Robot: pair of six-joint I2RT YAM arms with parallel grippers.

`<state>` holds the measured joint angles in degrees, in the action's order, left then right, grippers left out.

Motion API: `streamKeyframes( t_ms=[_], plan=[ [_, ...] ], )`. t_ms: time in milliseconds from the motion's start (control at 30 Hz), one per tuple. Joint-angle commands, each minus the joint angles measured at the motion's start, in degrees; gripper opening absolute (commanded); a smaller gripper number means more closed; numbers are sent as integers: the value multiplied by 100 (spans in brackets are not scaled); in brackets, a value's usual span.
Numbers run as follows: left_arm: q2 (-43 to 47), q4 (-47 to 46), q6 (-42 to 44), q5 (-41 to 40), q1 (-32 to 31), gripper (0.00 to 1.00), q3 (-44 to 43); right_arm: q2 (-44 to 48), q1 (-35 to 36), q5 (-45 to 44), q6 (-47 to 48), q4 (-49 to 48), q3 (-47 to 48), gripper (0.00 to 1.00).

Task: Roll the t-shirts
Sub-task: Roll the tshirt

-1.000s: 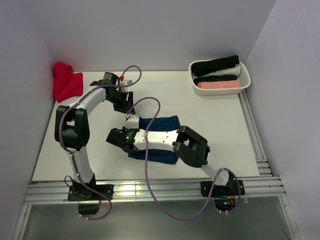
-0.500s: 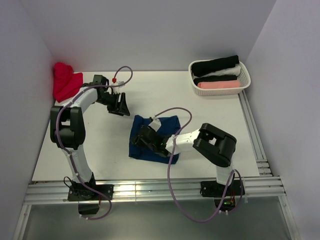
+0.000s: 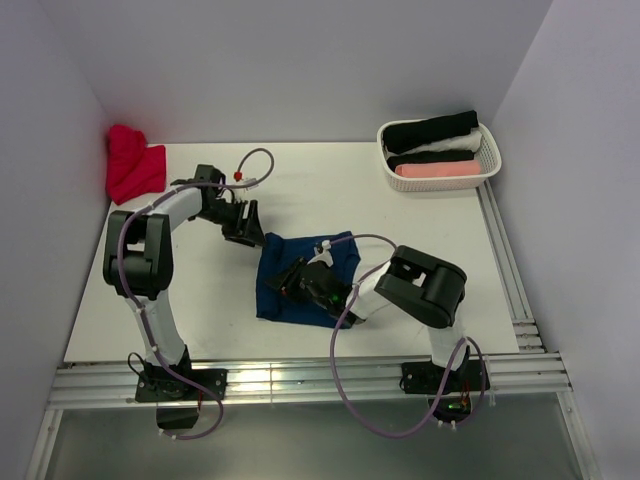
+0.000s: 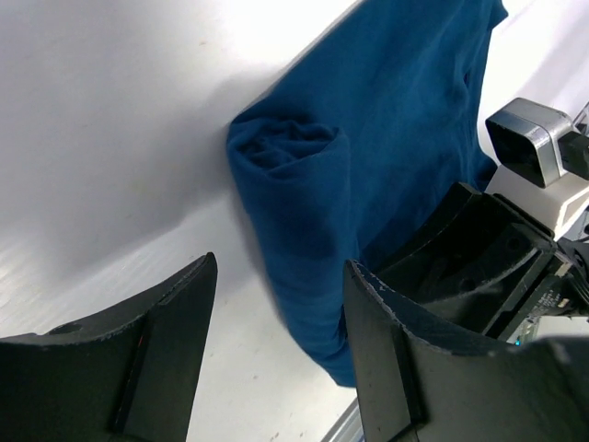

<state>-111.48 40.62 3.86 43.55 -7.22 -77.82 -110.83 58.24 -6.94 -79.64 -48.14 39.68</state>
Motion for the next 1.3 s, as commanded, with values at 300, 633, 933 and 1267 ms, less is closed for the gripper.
streamKeyframes(
  t_ms=[300,633,933,1267],
  plan=[
    [-14,-749,-121,-268,-411,56,268,-88,47,61,220,1833,338,38],
    [-14,-248,-632,-2025,-850,0,-198,175,354,-1359,1063,5100,2015,53],
    [56,104,-711,-2606,-1167,0,-383,-702,952,-2926,1301,8890,5100,59],
    [4,297,-755,-2676,-1325,0,-497,-1889,1155,-3340,1451,10482,7087,59]
  ],
)
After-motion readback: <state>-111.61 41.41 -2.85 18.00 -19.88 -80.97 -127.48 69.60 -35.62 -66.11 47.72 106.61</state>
